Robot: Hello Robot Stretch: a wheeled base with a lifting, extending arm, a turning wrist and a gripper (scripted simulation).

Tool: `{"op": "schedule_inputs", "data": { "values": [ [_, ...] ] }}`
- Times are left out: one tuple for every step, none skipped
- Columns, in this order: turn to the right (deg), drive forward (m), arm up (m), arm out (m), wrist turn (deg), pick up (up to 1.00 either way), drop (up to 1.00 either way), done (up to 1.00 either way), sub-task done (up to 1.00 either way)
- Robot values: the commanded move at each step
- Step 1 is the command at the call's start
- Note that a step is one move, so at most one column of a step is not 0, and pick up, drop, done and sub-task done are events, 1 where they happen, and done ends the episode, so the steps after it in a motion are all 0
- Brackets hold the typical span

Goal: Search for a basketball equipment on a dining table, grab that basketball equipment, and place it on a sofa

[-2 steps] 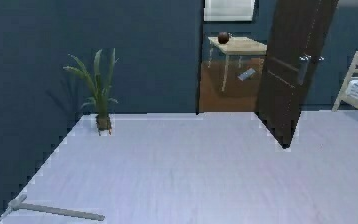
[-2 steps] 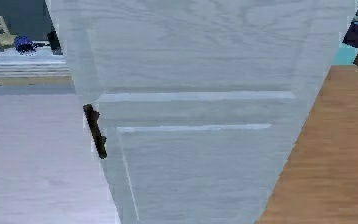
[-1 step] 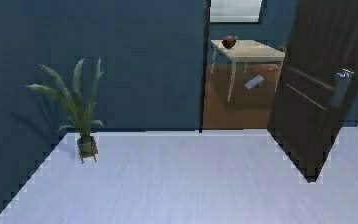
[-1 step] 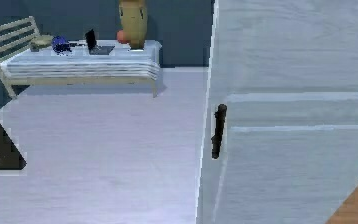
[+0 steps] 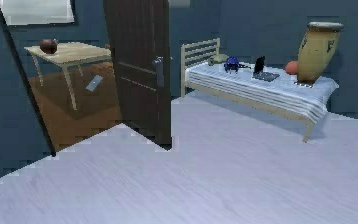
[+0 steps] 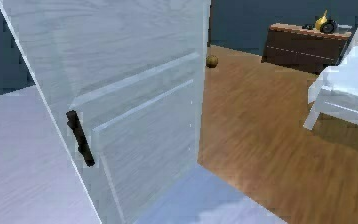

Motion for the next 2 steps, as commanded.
{"op": "schedule_inputs", "data": {
  "values": [
    [18.0, 0.0, 0.0, 0.0, 0.0, 0.0, 0.0, 0.0, 0.0],
    [0.0, 0.25, 0.0, 0.0, 0.0, 0.0, 0.0, 0.0, 0.0]
  ]
}}
